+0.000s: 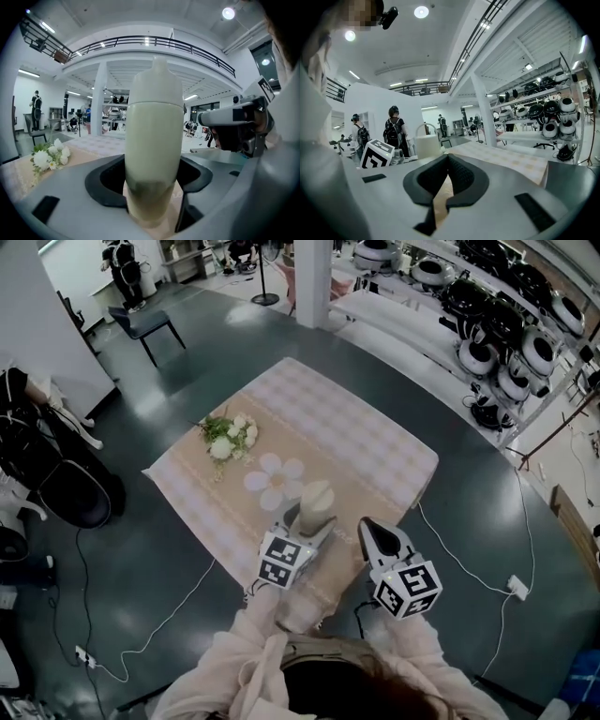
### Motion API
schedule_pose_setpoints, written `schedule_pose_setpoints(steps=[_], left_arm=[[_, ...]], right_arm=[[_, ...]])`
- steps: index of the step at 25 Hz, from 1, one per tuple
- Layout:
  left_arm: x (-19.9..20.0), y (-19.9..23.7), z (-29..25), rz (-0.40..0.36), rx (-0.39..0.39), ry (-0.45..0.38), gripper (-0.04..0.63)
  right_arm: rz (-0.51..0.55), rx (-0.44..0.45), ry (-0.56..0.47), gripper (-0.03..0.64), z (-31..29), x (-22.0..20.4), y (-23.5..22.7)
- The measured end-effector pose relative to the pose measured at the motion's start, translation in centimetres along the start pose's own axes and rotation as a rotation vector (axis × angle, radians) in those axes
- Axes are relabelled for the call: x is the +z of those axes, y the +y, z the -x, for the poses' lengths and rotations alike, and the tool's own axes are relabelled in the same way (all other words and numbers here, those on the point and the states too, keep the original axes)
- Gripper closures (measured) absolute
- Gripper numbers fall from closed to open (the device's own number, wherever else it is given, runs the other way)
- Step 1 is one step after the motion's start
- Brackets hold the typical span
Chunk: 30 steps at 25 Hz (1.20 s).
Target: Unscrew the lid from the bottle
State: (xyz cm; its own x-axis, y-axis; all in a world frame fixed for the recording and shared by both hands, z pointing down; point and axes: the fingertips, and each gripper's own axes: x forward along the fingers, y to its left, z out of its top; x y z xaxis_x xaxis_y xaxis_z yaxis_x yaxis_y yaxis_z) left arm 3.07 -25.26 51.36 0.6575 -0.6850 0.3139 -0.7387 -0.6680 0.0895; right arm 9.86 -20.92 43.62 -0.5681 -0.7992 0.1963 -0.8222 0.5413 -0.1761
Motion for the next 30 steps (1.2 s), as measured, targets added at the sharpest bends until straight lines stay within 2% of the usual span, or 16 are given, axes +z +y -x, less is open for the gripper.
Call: schedule_pose_setpoints(steps=[5, 9, 10, 12, 16, 21, 25, 30], left_arm=[[0.7, -1.6, 3.4, 0.009, -0.025, -0.003, 0.281], [1.4, -3.0, 5.7, 0.029, -0.077, 0.011, 0.281], [1.4, -3.3, 6.1, 0.039, -0.095, 0.012, 0.281], [1.5, -3.9, 7.0, 0.052, -0.125, 0.010, 0.281], [1.7, -4.7, 8.0, 0.021, -0.159, 0.020, 0.281], [1.5, -6.2, 8.2, -0.023, -0.224, 0.049, 0.281], [1.2, -7.8, 7.9, -0.078, -0.293, 0.065, 0.281], [1.1, -9.6, 7.9, -0.115, -0.397, 0.084, 0.281]], right_arm=[[0.032, 0.097, -0.027, 0.603, 0.9, 2.0, 3.2], [0.019, 0.189, -0.062, 0.601, 1.3, 3.5, 5.1], [0.022, 0.221, -0.067, 0.556, 1.4, 3.8, 5.7], [0.046, 0.294, -0.060, 0.384, 1.6, 4.2, 7.1], [0.045, 0.385, -0.075, 0.358, 1.7, 4.8, 9.0], [0.056, 0.493, -0.056, 0.293, 1.1, 4.8, 11.3], [0.101, 0.532, -0.043, 0.282, 0.8, 4.7, 11.9], [0.149, 0.611, -0.045, 0.318, 1.6, 4.7, 12.3]])
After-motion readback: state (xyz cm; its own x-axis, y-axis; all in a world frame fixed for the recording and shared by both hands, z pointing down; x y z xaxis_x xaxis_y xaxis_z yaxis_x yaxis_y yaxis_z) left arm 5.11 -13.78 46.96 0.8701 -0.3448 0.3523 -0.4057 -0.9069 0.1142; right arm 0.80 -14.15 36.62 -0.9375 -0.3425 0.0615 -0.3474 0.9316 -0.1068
